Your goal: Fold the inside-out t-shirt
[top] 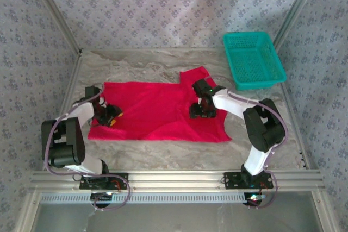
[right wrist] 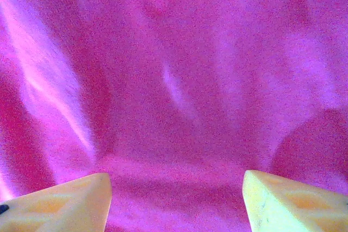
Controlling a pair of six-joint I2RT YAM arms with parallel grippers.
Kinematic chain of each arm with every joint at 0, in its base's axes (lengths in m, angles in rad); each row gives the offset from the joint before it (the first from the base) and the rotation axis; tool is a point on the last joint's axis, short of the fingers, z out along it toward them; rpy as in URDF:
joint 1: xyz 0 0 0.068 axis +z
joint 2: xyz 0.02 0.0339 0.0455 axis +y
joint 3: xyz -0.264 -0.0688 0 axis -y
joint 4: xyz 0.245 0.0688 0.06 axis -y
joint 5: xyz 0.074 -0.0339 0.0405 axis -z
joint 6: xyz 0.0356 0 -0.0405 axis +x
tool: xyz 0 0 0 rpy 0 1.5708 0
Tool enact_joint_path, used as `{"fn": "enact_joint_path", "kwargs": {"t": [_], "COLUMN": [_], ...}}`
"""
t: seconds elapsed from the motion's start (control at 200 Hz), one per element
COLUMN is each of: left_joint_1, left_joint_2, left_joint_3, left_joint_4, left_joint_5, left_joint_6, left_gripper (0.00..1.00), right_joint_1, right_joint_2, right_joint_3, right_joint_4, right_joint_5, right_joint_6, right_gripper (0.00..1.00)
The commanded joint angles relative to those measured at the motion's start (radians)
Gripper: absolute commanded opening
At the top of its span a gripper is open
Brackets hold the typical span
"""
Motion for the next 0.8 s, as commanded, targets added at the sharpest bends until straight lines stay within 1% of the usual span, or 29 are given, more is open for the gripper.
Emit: {"fn": "enact_joint_path", "kwargs": {"t": [0.0, 0.06, 0.175, 0.22, 0.32, 0.35, 0.415, 0.535, 0.64, 0.795], "left_joint_1": [-0.004, 0.001, 0.026, 0.035, 0.051, 0.055, 0.062, 0.064, 0.063, 0.06], "left_joint_2": [0.007, 0.062, 0.236, 0.305, 0.439, 0.472, 0.541, 0.64, 0.707, 0.786], "left_joint_3": [0.184, 0.289, 0.521, 0.588, 0.725, 0.761, 0.834, 0.94, 0.986, 1.008], "left_joint_4": [-0.047, -0.054, -0.123, -0.126, -0.142, -0.149, -0.167, -0.194, -0.224, -0.213], "left_joint_5": [-0.057, -0.084, -0.135, -0.124, -0.105, -0.113, -0.112, -0.115, -0.111, -0.091], "left_joint_6": [0.06, 0.085, 0.106, 0.105, 0.112, 0.112, 0.114, 0.129, 0.131, 0.117], "left_gripper": [0.52, 0.53, 0.49, 0.49, 0.48, 0.48, 0.48, 0.48, 0.48, 0.48], "right_joint_1": [-0.048, -0.081, -0.144, -0.166, -0.194, -0.199, -0.21, -0.231, -0.249, -0.274], "right_joint_2": [-0.04, -0.002, 0.128, 0.189, 0.316, 0.351, 0.419, 0.533, 0.612, 0.686], "right_joint_3": [0.163, 0.228, 0.373, 0.435, 0.592, 0.639, 0.723, 0.87, 0.973, 1.032], "right_joint_4": [-0.025, 0.004, 0.014, 0.041, 0.024, -0.016, -0.035, -0.088, -0.128, -0.116], "right_joint_5": [0.025, 0.047, 0.109, 0.14, 0.173, 0.177, 0.18, 0.172, 0.156, 0.122], "right_joint_6": [0.004, 0.004, 0.006, 0.006, 0.0, -0.003, -0.009, -0.022, -0.03, -0.04], "right_gripper": [0.71, 0.72, 0.71, 0.71, 0.71, 0.71, 0.71, 0.71, 0.72, 0.72]}}
